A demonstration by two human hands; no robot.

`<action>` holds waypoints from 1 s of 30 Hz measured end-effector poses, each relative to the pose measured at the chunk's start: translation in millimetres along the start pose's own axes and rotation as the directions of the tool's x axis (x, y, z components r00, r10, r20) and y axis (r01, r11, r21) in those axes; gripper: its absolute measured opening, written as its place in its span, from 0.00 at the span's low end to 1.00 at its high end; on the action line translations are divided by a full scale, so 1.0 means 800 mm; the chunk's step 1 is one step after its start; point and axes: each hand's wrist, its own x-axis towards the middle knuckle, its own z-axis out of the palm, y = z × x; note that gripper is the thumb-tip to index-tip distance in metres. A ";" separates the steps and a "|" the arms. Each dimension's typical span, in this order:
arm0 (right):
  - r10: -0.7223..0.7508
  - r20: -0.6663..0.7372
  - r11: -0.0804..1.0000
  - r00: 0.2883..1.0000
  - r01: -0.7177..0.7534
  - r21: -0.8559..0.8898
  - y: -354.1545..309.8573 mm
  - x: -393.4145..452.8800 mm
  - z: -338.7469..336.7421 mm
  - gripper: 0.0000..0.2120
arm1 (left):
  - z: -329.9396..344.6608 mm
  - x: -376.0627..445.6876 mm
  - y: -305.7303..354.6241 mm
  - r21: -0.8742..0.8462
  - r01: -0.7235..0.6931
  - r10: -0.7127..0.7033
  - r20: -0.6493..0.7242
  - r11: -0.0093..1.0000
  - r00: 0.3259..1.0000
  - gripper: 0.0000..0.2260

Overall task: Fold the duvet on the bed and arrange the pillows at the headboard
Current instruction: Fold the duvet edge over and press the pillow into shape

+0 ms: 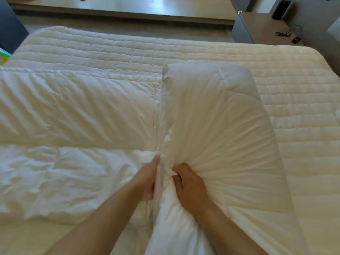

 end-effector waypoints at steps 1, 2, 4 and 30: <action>-0.003 -0.004 1.000 1.000 0.003 0.001 0.000 -0.001 0.001 0.10 | -0.002 0.010 0.013 0.017 -0.070 0.071 -0.038 0.997 0.997 0.24; -0.009 -0.013 1.000 1.000 0.009 0.002 -0.003 -0.003 0.003 0.10 | -0.004 0.022 0.032 0.047 -0.136 0.139 -0.072 0.990 0.988 0.23; -0.021 -0.033 1.000 0.999 0.021 -0.012 -0.010 -0.005 0.011 0.07 | 0.000 0.039 0.079 0.153 -0.253 0.261 -0.032 0.955 0.965 0.28; 0.120 0.203 0.960 0.972 -0.061 -0.275 -0.042 0.004 0.038 0.33 | 0.055 0.146 0.099 0.941 -0.248 0.597 0.338 -0.231 0.727 0.27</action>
